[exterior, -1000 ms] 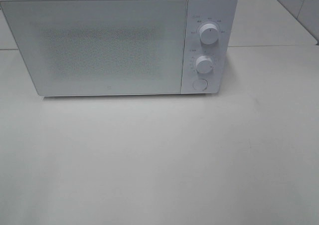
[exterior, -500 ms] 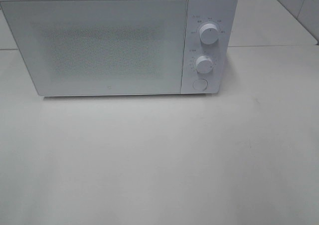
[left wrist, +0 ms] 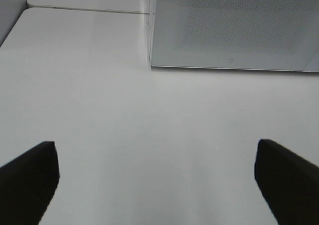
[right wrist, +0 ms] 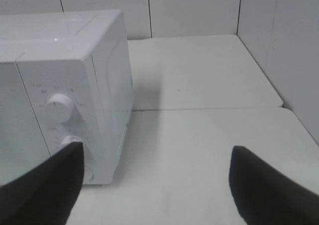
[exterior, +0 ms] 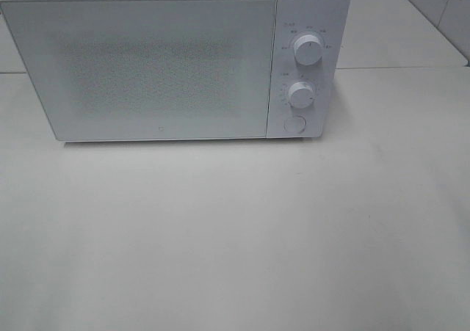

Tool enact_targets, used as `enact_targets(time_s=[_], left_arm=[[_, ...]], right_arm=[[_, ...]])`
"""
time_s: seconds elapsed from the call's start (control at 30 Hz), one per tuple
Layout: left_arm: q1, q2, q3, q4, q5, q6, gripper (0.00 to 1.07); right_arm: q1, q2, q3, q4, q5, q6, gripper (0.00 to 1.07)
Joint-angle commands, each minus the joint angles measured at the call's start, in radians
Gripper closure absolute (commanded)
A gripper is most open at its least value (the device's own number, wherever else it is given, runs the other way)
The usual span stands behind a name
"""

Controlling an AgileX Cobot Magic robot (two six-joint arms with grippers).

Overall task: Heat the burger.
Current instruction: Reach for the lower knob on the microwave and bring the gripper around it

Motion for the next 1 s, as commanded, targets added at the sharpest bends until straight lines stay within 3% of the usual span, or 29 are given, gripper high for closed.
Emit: enact_targets(time_s=[0.03,0.53,0.6,0.8,1.0], left_arm=[[0.001,-0.017,0.002,-0.001,0.002,-0.001,0.07],[0.001,-0.017,0.002,-0.001,0.002,-0.001,0.07],[0.001,-0.017,0.002,-0.001,0.002,-0.001,0.07],[0.001,-0.017,0.002,-0.001,0.002,-0.001,0.07],[0.001,-0.017,0.002,-0.001,0.002,-0.001,0.07]], right_arm=[[-0.005,0.073,0.001,-0.004,-0.122,0.014,0.31],[-0.005,0.433,0.046,0.012,-0.583,-0.069,0.31],[-0.002,0.539,0.071,0.076,-0.721,-0.141,0.31],[0.002,0.633,0.098,0.133,-0.852,-0.201,0.31],[0.143,0.786,0.115,0.304,-0.983,-0.342,0.31]])
